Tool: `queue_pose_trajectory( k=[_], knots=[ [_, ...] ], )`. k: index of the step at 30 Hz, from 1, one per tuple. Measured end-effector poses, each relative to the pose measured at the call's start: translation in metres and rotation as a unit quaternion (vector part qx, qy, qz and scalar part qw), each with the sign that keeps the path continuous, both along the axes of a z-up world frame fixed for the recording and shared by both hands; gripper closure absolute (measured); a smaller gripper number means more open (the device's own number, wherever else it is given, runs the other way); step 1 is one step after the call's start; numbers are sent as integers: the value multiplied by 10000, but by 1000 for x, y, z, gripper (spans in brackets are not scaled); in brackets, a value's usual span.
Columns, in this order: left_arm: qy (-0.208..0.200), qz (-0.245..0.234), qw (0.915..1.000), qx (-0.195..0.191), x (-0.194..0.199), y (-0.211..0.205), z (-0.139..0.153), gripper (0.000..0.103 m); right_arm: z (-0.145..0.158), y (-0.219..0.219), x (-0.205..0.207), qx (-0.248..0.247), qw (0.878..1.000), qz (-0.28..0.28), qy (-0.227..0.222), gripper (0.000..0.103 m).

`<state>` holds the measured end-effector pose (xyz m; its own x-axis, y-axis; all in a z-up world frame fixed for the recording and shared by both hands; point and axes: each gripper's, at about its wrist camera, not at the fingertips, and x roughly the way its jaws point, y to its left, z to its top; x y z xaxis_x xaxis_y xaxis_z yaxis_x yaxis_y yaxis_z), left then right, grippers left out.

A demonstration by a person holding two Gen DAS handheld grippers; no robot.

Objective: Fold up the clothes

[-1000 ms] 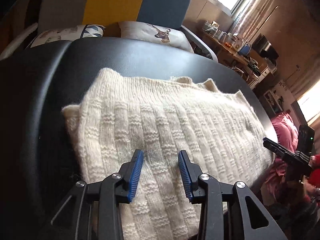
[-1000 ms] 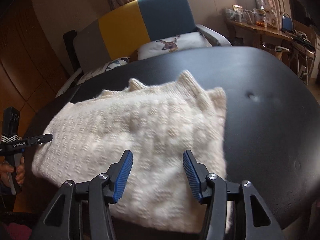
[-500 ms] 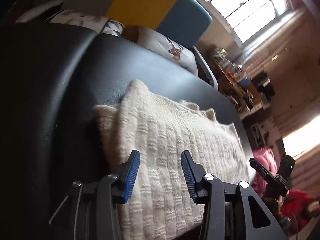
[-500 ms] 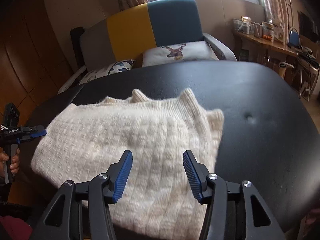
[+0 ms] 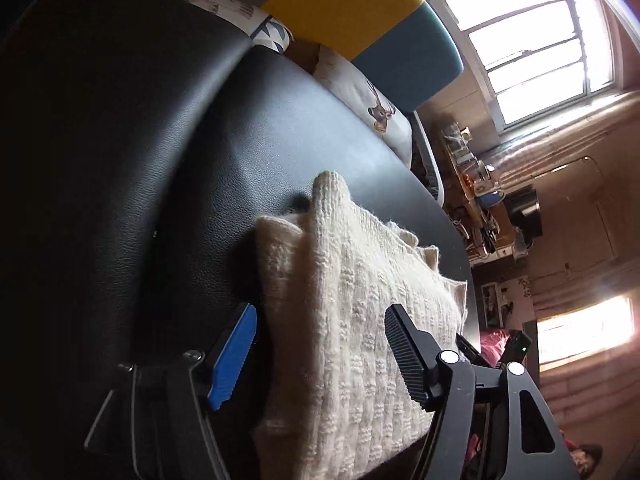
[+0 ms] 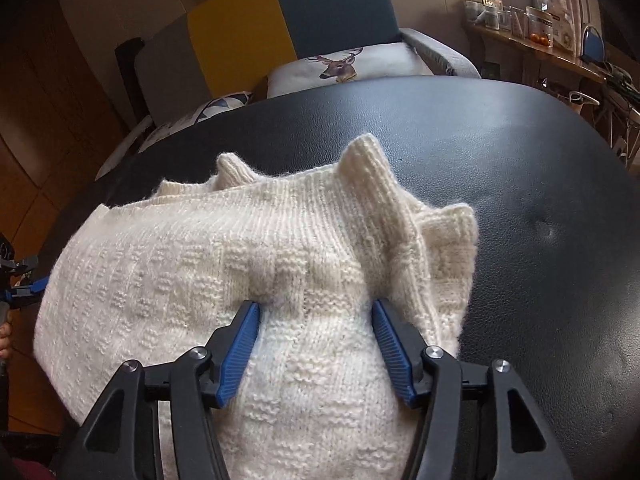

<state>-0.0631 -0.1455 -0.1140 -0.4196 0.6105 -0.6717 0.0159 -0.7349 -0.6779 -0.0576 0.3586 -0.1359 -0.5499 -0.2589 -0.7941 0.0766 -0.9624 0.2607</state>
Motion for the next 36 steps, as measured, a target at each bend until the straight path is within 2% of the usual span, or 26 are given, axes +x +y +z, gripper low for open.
queue_pose_trajectory(
  k=[2, 4, 7, 9, 11, 14, 17, 19, 21, 23, 24, 25, 26, 29, 34, 36],
  knots=[
    [-23, 28, 9994, -333, -2, 5, -1, 34, 0, 2, -1, -32, 10000, 6, 2, 43],
    [-229, -66, 9996, -153, -4, 7, -7, 31, 0, 2, -1, -37, 10000, 15, 24, 43],
    [-552, -143, 9980, 266, -5, 11, -21, 30, 0, 2, -1, -55, 10000, -2, 76, 43],
    [-595, 37, 9960, 669, -4, 8, -28, 28, -1, 2, -1, -67, 9999, -27, 124, 43],
    [-750, 234, 9905, 1130, -7, 2, -35, 27, -2, 2, -1, -75, 9998, -41, 162, 43],
    [-865, 349, 9816, 1663, -11, -3, -40, 16, -3, 2, -2, -90, 9998, -39, 195, 43],
    [-894, 409, 9818, 1623, -13, 1, -38, 12, -3, 4, -1, -130, 9997, -19, 212, 42],
    [-839, 348, 9846, 1494, -15, 10, -33, 4, -3, 4, -2, -140, 9997, 9, 213, 43],
    [-797, 291, 9871, 1359, -17, 17, -30, 5, -4, 5, -3, -149, 9996, 39, 230, 43],
    [-812, 224, 9901, 1120, -18, 23, -28, 21, -4, 5, -4, -161, 9996, 74, 225, 43],
    [-989, 218, 9906, 918, -19, 26, -33, 64, -3, 4, -5, -143, 9996, 104, 210, 43],
    [-1158, 215, 9904, 729, -20, 29, -38, 78, -2, 4, -5, -98, 9996, 170, 203, 43],
    [-1173, 295, 9886, 892, -19, 27, -42, 78, -1, 3, -6, -53, 9995, 238, 196, 43],
    [-1125, 326, 9881, 993, -18, 25, -43, 79, 6, 3, -7, 61, 9985, 539, 80, 43],
    [-1075, 323, 9901, 841, -26, 19, -36, 80, 40, 6, 0, 446, 9904, 1304, 146, 43],
    [-1053, 306, 9910, 772, -30, 17, -34, 80, 45, 3, 1, 620, 9845, 1638, 28, 43]
  ],
)
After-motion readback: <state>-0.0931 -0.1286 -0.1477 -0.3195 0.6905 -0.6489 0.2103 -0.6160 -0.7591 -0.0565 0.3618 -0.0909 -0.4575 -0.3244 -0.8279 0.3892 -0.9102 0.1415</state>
